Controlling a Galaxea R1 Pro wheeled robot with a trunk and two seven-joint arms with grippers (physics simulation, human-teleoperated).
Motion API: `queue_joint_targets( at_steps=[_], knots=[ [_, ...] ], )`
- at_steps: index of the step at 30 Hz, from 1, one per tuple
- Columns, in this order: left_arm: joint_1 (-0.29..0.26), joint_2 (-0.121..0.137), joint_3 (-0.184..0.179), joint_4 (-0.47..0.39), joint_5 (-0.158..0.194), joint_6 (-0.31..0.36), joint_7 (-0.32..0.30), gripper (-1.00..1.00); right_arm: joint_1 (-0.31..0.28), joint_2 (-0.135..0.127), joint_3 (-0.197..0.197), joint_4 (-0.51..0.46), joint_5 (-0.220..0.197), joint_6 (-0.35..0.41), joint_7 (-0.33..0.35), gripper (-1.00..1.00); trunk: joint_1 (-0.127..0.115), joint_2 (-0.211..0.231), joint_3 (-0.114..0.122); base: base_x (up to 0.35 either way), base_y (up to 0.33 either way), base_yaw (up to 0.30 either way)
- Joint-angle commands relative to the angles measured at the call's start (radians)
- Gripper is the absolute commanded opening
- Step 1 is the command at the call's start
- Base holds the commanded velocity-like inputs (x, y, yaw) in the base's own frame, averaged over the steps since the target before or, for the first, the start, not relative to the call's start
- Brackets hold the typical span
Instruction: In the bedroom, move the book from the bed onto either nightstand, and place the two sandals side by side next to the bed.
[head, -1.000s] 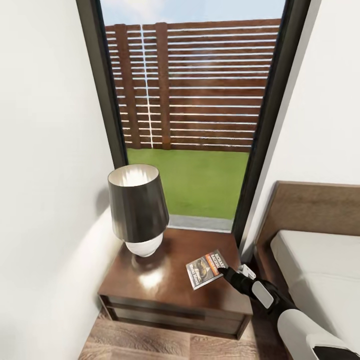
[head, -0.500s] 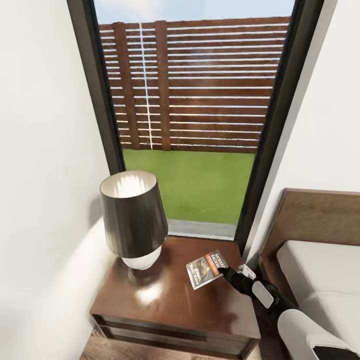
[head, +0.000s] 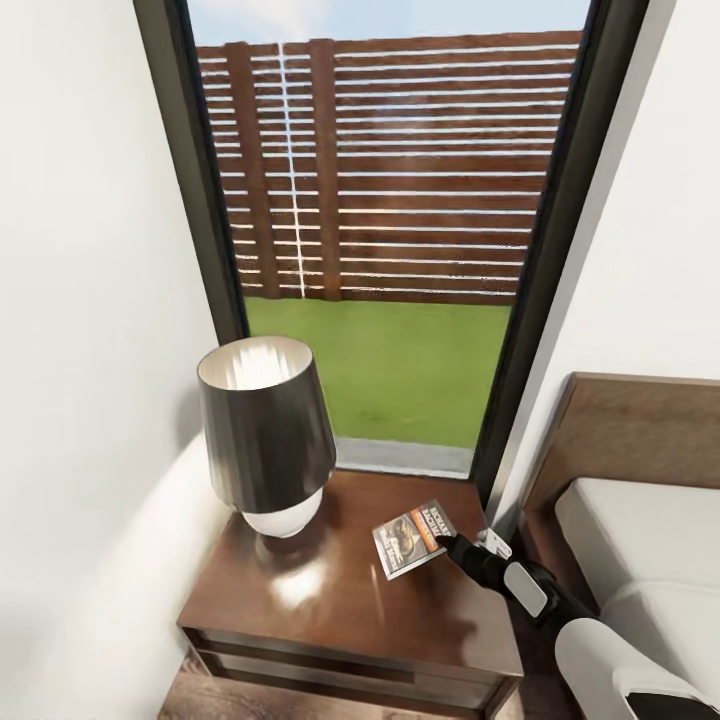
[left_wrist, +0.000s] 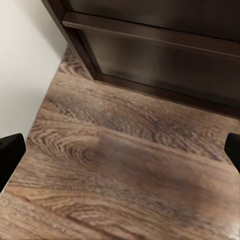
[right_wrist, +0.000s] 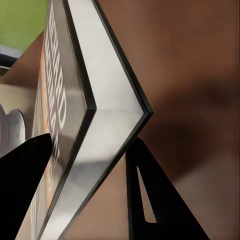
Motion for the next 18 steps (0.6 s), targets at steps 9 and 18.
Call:
queue_joint_targets(
  at_steps=[9, 18],
  knots=[
    [-0.001, 0.0, -0.009, 0.001, 0.007, -0.003, 0.005, 1.0, -0.001, -0.003, -0.007, -0.001, -0.006, 0.008, 0.002, -1.0, 0.034, -0.064, -0.029, 0.0, 0.0, 0.0],
    [-0.001, -0.001, -0.009, 0.001, 0.007, -0.003, 0.005, 1.0, -0.001, -0.004, -0.007, -0.001, -0.006, 0.008, 0.002, -1.0, 0.069, -0.127, -0.057, 0.0, 0.0, 0.0]
  ],
)
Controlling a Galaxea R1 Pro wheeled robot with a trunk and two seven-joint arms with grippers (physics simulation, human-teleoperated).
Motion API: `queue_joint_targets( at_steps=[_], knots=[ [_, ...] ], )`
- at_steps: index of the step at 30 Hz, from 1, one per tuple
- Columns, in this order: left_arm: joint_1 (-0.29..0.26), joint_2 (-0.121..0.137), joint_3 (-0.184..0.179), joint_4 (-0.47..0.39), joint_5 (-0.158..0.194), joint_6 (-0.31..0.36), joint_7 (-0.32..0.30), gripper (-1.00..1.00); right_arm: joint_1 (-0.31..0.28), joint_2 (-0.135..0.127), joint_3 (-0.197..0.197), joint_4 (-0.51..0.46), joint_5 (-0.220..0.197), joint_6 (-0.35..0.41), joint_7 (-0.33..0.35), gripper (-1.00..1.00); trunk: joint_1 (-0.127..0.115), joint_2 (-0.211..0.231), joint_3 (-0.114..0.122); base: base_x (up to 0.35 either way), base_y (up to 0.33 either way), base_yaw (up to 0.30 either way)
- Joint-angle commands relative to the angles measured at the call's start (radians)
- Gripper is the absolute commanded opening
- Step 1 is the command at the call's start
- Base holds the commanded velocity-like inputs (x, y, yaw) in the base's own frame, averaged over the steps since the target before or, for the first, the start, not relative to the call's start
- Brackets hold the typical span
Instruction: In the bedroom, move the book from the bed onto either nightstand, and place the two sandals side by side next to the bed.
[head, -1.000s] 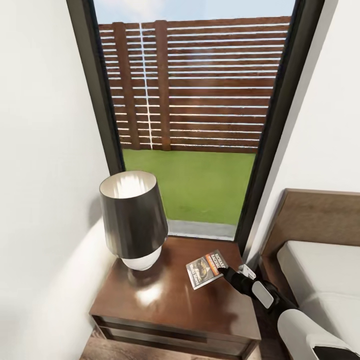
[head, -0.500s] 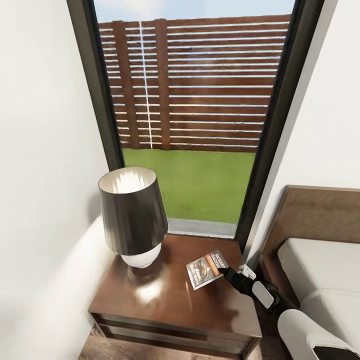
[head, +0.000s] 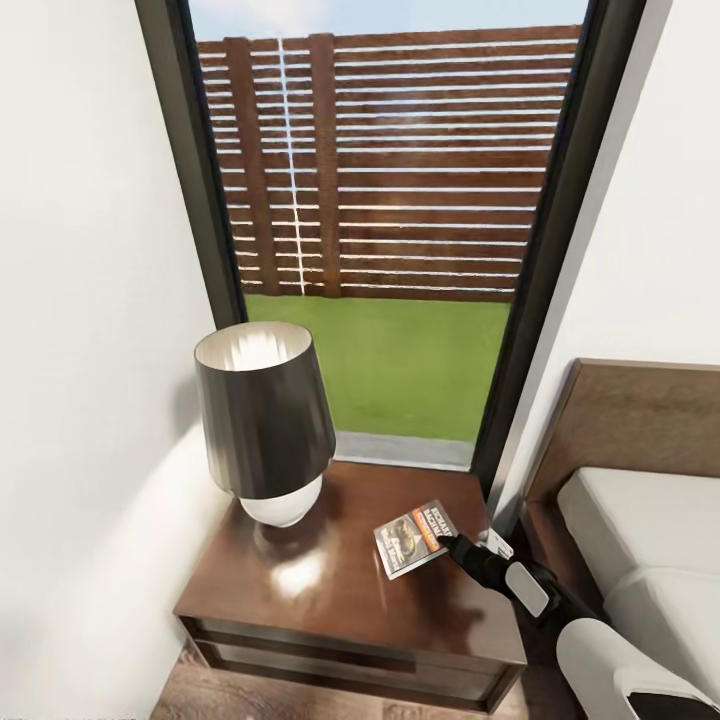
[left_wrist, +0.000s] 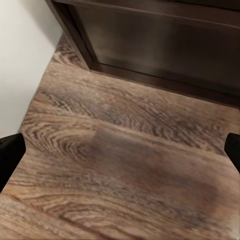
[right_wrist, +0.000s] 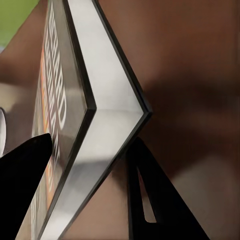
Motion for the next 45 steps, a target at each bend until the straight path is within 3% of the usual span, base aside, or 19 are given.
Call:
queue_joint_targets(
  at_steps=[1, 18, 40, 41, 45],
  knots=[
    [-0.001, 0.0, -0.009, 0.001, 0.007, -0.003, 0.005, 1.0, 0.0, 0.0, -0.007, -0.001, -0.004, 0.008, 0.002, -1.0, 0.004, -0.008, -0.004, 0.0, 0.0, 0.0],
    [-0.001, 0.0, -0.009, 0.001, 0.007, -0.003, 0.006, 1.0, 0.0, 0.0, -0.007, -0.001, -0.004, 0.008, 0.002, -1.0, 0.069, -0.127, -0.057, 0.0, 0.0, 0.0],
    [-0.001, -0.001, -0.009, 0.001, 0.007, -0.003, 0.006, 1.0, 0.0, 0.0, -0.007, -0.001, -0.005, 0.008, 0.002, -1.0, 0.069, -0.127, -0.057, 0.0, 0.0, 0.0],
    [-0.001, -0.001, -0.009, 0.001, 0.007, -0.003, 0.006, 1.0, 0.0, 0.0, -0.007, -0.001, -0.005, 0.008, 0.002, 1.0, 0.069, -0.127, -0.057, 0.0, 0.0, 0.0],
    [-0.001, -0.001, -0.009, -0.001, 0.007, -0.003, 0.006, 1.0, 0.0, 0.0, -0.007, -0.001, -0.005, 0.008, 0.002, 1.0, 0.069, -0.127, -0.057, 0.0, 0.0, 0.0]
  ],
)
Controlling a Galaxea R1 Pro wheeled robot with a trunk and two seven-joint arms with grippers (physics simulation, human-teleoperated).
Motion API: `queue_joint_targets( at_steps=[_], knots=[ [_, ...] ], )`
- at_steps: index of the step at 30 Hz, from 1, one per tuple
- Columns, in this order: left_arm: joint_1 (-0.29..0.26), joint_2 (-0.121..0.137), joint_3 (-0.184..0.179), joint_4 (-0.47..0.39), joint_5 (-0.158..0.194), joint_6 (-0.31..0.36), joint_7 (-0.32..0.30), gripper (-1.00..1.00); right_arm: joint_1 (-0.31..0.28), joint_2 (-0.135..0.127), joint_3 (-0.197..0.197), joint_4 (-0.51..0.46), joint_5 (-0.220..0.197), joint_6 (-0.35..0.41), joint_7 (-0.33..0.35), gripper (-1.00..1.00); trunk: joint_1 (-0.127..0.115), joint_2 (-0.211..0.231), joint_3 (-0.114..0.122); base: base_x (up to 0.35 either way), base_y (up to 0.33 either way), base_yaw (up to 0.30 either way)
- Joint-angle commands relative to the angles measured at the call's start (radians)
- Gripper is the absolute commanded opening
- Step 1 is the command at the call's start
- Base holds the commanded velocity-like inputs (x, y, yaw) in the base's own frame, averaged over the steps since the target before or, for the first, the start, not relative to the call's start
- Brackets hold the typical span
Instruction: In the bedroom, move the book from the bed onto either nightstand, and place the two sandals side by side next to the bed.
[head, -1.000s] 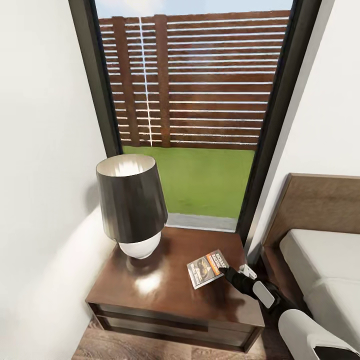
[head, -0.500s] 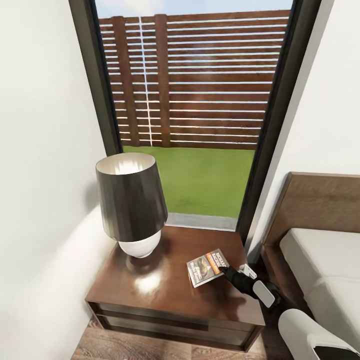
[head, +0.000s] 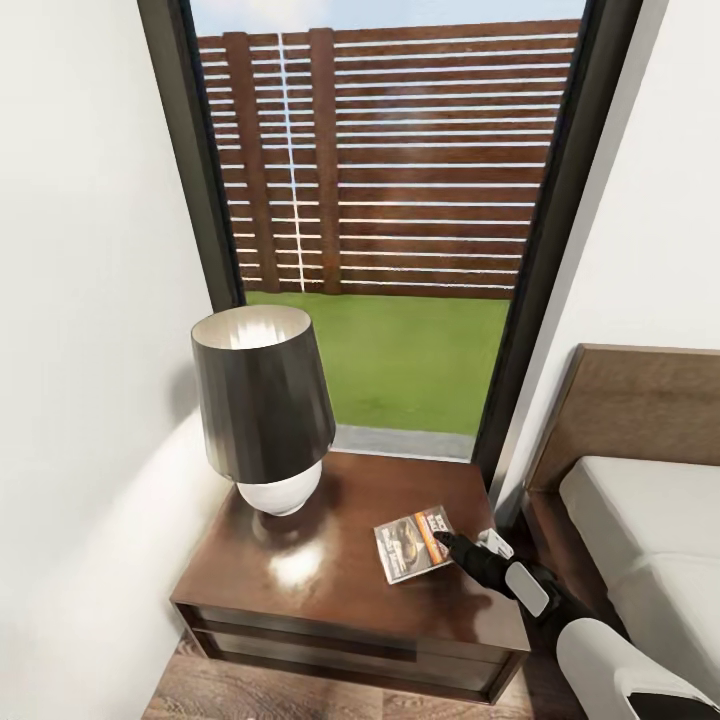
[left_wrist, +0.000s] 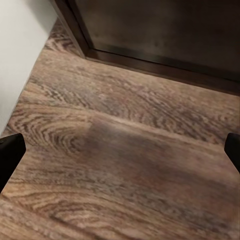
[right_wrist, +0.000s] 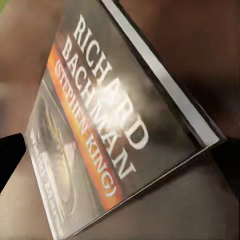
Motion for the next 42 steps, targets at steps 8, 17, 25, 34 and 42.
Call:
queue_joint_targets(
  at_steps=[8, 17, 25, 34, 42],
  knots=[
    [-0.001, 0.0, -0.009, 0.0, 0.007, -0.002, 0.005, 1.0, -0.001, -0.001, -0.006, -0.001, -0.003, 0.007, 0.002, 1.0, -0.008, 0.014, 0.005, 0.0, 0.0, 0.0],
    [-0.001, 0.0, -0.009, 0.001, 0.007, -0.003, 0.003, 1.0, -0.001, -0.001, -0.006, -0.001, -0.003, 0.007, 0.002, 1.0, -0.008, 0.014, 0.005, -0.085, 0.0, 0.0],
    [-0.001, 0.0, -0.009, 0.002, 0.007, -0.002, 0.003, 1.0, 0.0, -0.004, -0.006, -0.001, -0.003, 0.007, 0.002, 1.0, -0.008, 0.014, 0.005, -0.308, 0.01, 0.0],
    [-0.001, 0.0, -0.009, 0.002, 0.007, -0.002, 0.004, 1.0, 0.0, -0.006, -0.007, -0.001, -0.003, 0.007, 0.002, 1.0, -0.008, 0.014, 0.005, -0.205, 0.083, 0.0],
    [-0.001, 0.0, -0.009, 0.002, 0.007, -0.002, 0.003, 1.0, 0.0, -0.006, -0.007, -0.001, -0.003, 0.007, 0.003, 1.0, -0.008, 0.014, 0.005, -0.013, 0.003, -0.024]
  ],
)
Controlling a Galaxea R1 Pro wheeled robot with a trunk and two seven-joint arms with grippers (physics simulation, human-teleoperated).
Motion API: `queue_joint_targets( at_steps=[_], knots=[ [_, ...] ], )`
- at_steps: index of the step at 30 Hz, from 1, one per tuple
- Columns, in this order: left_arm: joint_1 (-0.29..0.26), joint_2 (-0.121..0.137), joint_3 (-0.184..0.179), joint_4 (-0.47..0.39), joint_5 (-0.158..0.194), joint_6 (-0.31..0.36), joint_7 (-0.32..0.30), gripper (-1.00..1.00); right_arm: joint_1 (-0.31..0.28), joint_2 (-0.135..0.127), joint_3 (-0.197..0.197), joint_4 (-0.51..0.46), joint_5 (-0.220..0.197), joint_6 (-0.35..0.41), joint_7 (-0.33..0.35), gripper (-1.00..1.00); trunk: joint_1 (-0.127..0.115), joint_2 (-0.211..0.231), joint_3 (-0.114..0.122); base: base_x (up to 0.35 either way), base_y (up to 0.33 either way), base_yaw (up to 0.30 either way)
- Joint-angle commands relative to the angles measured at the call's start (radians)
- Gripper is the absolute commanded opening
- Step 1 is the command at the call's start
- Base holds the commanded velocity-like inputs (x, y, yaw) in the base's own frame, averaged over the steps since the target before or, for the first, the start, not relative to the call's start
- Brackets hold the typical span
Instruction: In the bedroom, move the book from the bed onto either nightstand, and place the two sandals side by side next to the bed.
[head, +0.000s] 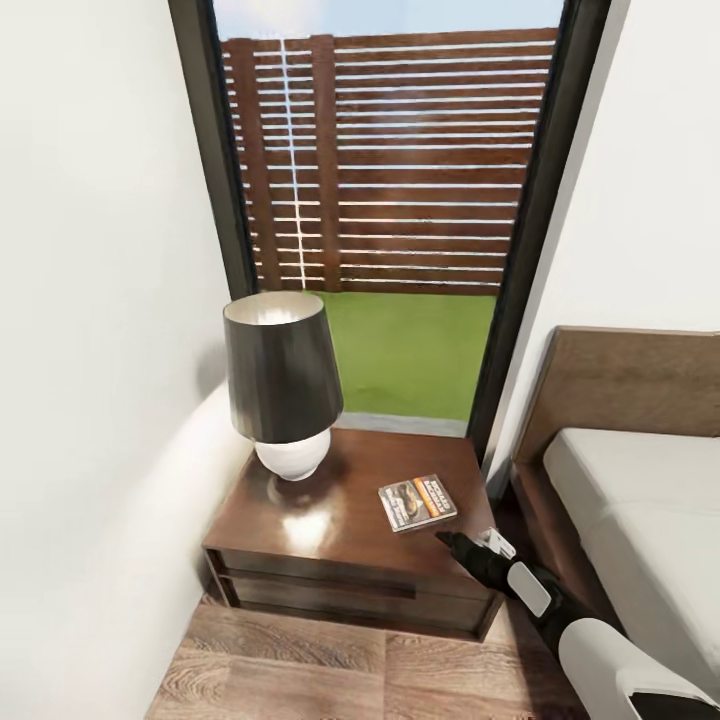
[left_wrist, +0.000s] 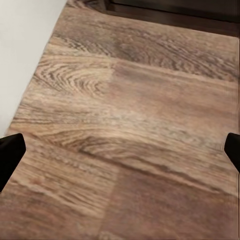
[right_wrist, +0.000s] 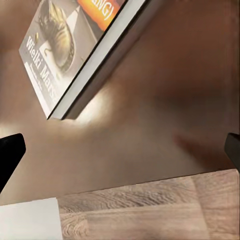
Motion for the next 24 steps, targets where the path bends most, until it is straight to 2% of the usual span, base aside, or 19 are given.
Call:
queue_joint_targets(
  at_steps=[1, 9, 24],
  knots=[
    [0.0, 0.0, -0.009, 0.0, 0.007, -0.002, 0.005, 1.0, -0.001, 0.0, -0.006, -0.001, -0.002, 0.007, 0.002, 1.0, 0.0, 0.0, -0.001, -0.151, 0.036, -0.228],
    [0.0, 0.0, -0.009, 0.0, 0.007, -0.003, 0.004, 1.0, -0.001, 0.0, -0.007, -0.001, -0.002, 0.007, 0.002, 1.0, 0.0, 0.0, -0.001, -0.247, 0.062, -0.22],
    [0.0, 0.0, -0.009, 0.0, 0.007, -0.003, 0.004, 1.0, -0.001, 0.0, -0.006, -0.001, -0.002, 0.007, 0.003, 1.0, 0.0, 0.0, -0.001, -0.33, 0.008, -0.026]
  ],
)
